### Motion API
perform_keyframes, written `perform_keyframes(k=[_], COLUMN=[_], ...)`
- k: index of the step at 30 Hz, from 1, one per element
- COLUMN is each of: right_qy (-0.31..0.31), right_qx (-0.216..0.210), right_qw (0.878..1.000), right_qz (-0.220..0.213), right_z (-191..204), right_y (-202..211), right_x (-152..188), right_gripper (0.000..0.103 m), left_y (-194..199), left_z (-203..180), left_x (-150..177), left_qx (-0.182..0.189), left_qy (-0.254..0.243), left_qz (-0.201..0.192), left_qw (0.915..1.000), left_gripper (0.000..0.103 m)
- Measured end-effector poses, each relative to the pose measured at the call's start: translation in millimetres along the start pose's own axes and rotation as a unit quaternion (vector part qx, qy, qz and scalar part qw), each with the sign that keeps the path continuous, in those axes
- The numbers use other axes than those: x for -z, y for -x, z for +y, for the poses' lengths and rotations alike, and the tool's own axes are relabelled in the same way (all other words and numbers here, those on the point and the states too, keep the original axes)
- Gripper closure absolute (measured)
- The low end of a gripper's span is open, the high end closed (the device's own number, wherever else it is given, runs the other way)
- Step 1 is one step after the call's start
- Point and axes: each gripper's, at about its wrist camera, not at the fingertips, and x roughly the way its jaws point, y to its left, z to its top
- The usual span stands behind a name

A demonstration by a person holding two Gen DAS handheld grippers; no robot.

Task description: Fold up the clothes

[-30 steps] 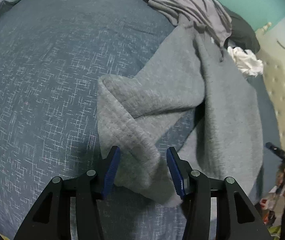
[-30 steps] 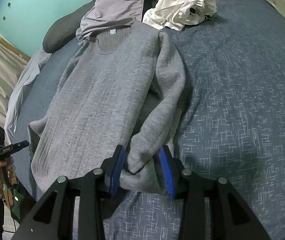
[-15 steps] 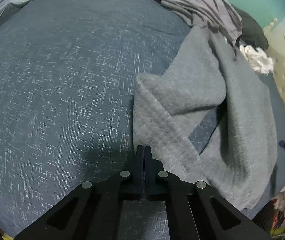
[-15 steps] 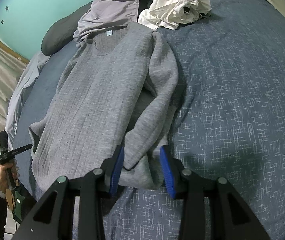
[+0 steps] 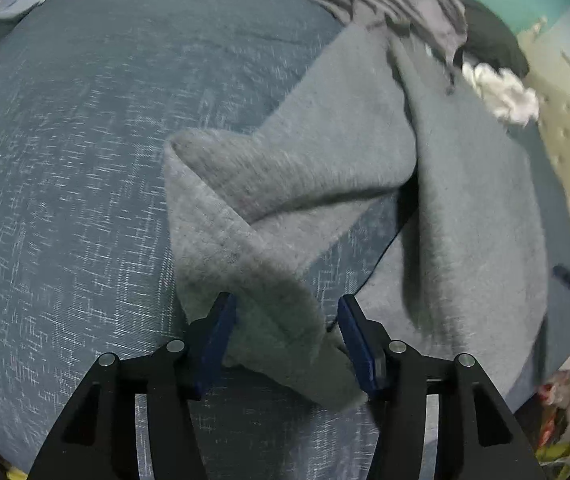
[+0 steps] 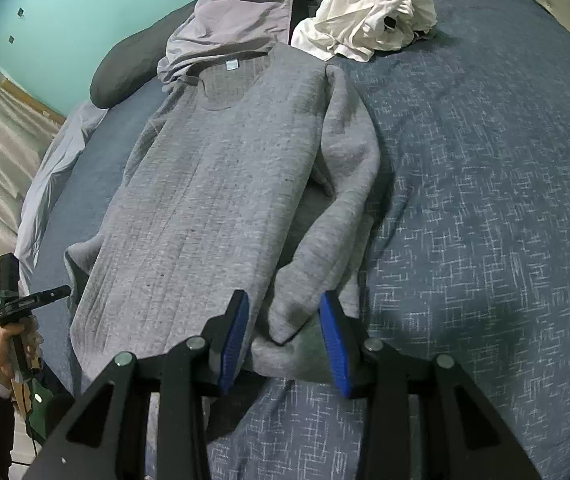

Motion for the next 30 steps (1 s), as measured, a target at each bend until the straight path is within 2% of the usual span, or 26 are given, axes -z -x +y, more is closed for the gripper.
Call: perform_keyframes(k=[2,4,5,7,8,10,15,22,27,30], right_qy=[-0.001,-0.005,-0.007,-0.009,-0.009,-0.010,-0.014,-0.009,-0.007,-0.004], right_qx=[0.000,0.001,0.001,0.002,0.002,0.003,0.002,0.000,-0.001,-0.001], right_qw=[1.000,1.000,1.000,1.000,1.000,1.000,1.000,1.000,1.000,1.000], right_qz=[-0.002,-0.005,-0.006,-0.006,-0.006,-0.006,-0.005,-0.004,-0.002,0.000], right_z=[-1.6,-4.4,-5.6,-8.3,-8.8,-9.8,-11.4,-7.7,-2.8,0.3], right_y=[2.1,4.4,5.2,6.6,6.7,6.6,5.2,3.3,0.4,-1.3], right_x=[-0.6,-1.5,-1.5,-1.7,-1.8,-1.4,-1.6,-2.4,-2.7,-2.9], right_gripper=[0.065,0.065,0.065,0.065,0.065,0.065,0.065,0.065,0.065,0.065], left_y=[-7.3,-12.5,-14.3,-15.3,-15.4,-11.5,11.1,49.3,49.2,45.8], left_z=[-0.5,3.3,5.1,7.4,8.8,13.4,33.8,86.3,113.6,125.7], left_x=[-0.4,0.0,0.6,1.9,2.6,4.3,5.4,13.1,31.0,39.7], left_qx=[-0.010,-0.018,-0.021,-0.022,-0.022,-0.021,-0.022,-0.033,-0.001,0.037], left_qy=[-0.002,0.000,-0.002,-0.007,-0.009,-0.013,-0.006,0.024,0.051,0.070], left_qz=[0.005,0.006,0.007,0.009,0.010,0.008,-0.013,-0.039,-0.022,-0.020], left_qw=[0.9999,0.9998,0.9997,0.9997,0.9997,0.9997,0.9996,0.9984,0.9985,0.9966], left_gripper=[0.046,0.060,0.063,0.078,0.081,0.095,0.096,0.096,0.096,0.091])
